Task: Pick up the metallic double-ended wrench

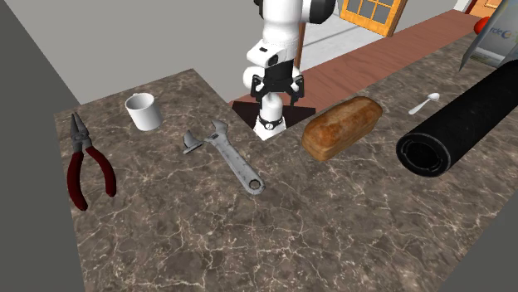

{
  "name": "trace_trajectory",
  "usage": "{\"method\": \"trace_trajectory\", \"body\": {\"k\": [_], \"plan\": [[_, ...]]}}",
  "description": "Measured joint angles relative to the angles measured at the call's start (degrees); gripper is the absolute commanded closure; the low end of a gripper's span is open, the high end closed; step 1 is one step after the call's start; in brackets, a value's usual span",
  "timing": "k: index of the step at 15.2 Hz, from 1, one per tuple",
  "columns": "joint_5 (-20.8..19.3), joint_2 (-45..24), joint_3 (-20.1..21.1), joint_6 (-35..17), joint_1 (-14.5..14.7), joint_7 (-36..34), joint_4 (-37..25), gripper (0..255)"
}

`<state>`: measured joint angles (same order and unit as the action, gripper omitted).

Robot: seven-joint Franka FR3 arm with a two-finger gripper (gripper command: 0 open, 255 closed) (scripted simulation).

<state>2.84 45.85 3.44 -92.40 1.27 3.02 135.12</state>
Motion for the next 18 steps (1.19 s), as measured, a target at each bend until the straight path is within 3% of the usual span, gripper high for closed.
{"method": "trace_trajectory", "body": {"k": [3, 9, 16, 18], "plan": [[-0.9, -0.4, -1.5, -1.0, 0.2, 2.8, 1.0, 0], [-6.2, -4.2, -9.5, -7.0, 0.3, 17.4, 4.5, 0], [-10.9, -14.4, -18.8, -15.0, 1.1, 34.6, 3.3, 0], [-11.2, -15.8, -19.8, -16.1, 1.3, 36.7, 3.2, 0]]}}
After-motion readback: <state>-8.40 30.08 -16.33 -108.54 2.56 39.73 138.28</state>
